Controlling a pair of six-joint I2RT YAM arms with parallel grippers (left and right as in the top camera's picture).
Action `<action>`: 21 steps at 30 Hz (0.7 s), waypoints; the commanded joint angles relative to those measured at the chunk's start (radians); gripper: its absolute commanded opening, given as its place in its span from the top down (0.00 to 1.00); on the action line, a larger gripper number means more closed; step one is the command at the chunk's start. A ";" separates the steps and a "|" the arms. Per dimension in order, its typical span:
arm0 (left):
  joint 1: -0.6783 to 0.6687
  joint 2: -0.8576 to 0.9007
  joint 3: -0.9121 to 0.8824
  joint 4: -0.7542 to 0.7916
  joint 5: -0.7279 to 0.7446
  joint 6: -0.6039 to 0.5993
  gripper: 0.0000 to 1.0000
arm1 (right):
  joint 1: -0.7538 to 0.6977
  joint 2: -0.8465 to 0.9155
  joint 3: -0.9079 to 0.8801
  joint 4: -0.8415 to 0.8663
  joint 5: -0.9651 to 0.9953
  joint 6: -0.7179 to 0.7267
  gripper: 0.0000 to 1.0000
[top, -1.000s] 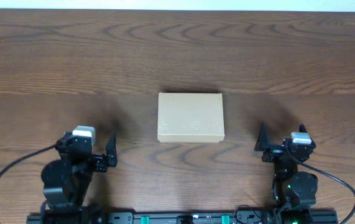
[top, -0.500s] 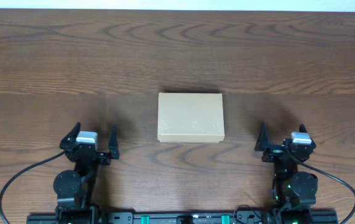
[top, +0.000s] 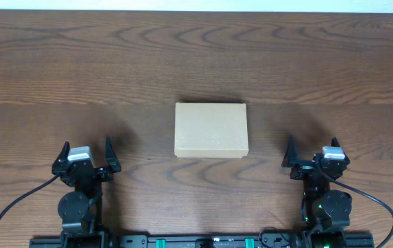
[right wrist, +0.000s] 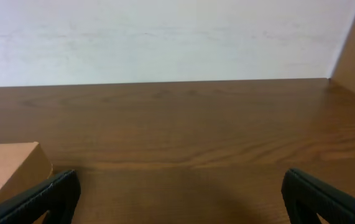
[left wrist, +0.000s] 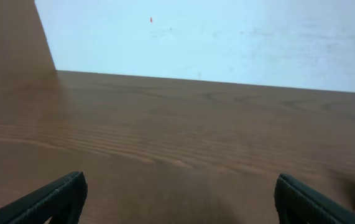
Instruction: Pack container
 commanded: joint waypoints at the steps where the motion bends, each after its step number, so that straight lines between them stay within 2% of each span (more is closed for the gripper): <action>1: -0.004 -0.011 -0.017 -0.045 -0.049 -0.021 0.05 | -0.008 -0.009 -0.004 -0.002 0.006 0.010 0.01; 21: -0.004 -0.010 -0.016 -0.053 0.097 -0.045 0.05 | -0.008 -0.009 -0.004 -0.002 0.006 0.010 0.01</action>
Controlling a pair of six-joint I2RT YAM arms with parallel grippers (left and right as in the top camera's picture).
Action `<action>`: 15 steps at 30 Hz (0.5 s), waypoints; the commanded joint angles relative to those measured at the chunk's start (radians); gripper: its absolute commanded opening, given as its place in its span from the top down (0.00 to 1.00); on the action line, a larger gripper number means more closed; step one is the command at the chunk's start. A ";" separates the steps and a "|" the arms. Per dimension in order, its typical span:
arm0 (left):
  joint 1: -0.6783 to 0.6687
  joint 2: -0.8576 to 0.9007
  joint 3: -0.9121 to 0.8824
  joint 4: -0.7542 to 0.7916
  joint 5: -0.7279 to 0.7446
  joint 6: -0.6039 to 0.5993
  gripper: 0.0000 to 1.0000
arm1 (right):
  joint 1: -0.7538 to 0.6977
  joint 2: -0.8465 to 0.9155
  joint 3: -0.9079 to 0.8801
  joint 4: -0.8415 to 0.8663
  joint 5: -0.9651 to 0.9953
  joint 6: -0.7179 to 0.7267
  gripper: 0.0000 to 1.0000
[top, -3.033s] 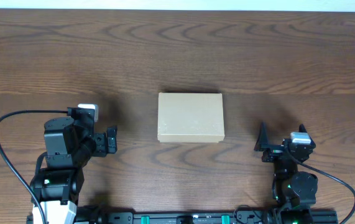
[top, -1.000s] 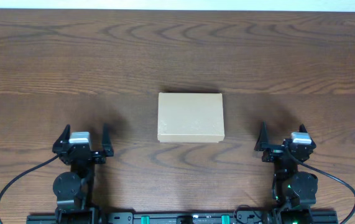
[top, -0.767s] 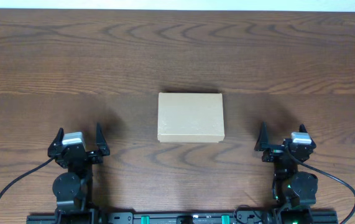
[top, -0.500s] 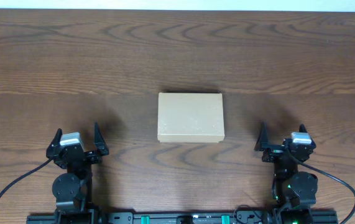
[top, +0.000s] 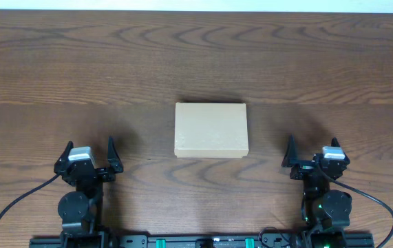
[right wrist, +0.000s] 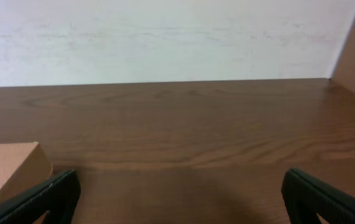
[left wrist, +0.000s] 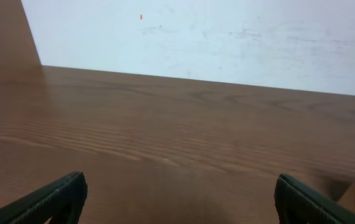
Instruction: Pack container
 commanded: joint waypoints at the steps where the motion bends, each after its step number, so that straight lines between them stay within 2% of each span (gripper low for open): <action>1: -0.004 -0.009 -0.020 -0.041 0.049 -0.001 0.05 | -0.008 -0.009 -0.004 -0.002 0.006 0.010 0.01; 6: -0.004 -0.009 -0.020 -0.038 0.065 0.090 0.05 | -0.008 -0.009 -0.004 -0.002 0.006 0.010 0.01; 15: -0.004 -0.009 -0.020 -0.039 0.064 0.166 0.05 | -0.008 -0.009 -0.004 -0.002 0.006 0.010 0.01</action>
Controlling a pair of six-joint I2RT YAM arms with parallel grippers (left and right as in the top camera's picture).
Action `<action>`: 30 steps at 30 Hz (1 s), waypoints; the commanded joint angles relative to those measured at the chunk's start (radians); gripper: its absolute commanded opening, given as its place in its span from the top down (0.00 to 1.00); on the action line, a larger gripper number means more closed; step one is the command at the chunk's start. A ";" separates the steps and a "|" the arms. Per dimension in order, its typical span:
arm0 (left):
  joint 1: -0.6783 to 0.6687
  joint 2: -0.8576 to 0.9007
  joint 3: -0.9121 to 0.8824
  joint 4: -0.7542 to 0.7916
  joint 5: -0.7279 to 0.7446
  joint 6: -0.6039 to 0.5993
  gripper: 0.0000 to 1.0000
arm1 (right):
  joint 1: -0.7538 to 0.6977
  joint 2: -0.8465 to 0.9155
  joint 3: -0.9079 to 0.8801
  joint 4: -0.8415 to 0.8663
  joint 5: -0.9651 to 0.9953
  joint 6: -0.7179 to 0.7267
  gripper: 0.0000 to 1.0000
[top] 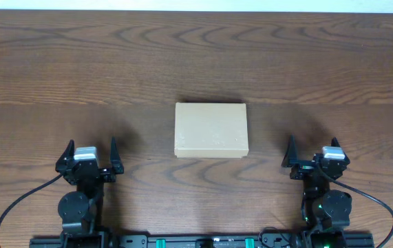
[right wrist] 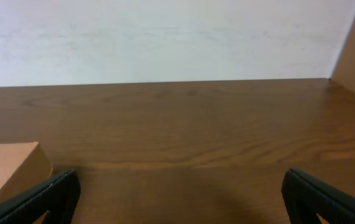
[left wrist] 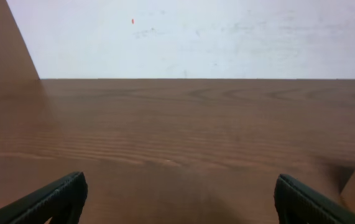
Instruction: Pack container
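A closed tan cardboard box (top: 211, 130) lies flat in the middle of the wooden table (top: 196, 62). My left gripper (top: 90, 153) rests open near the front edge, left of the box, nothing between its fingers (left wrist: 53, 199). My right gripper (top: 313, 153) rests open near the front edge on the right, also holding nothing. A corner of the box (right wrist: 6, 171) shows at the left of the right wrist view, and a small corner of it shows at the right edge of the left wrist view.
A white wall (left wrist: 196, 37) stands beyond the table's far edge. Black cables (top: 17, 207) run from both arm bases at the front.
My left gripper has turned slightly to the right, so the horizon is now level and more of the box corner shows. The right arm has not moved.
Both grippers stood open near the front edge with the box lying between them. My left gripper then shifted a little rightward, and again by now. The box and the right arm have stayed in place.
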 commanded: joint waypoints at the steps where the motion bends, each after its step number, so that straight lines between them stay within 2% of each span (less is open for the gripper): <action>1: -0.004 -0.009 -0.021 -0.039 0.041 0.062 0.05 | -0.008 -0.009 -0.004 -0.002 0.006 0.010 0.01; 30: -0.004 -0.008 -0.021 -0.037 0.048 0.016 0.05 | -0.008 -0.009 -0.004 -0.002 0.006 0.010 0.01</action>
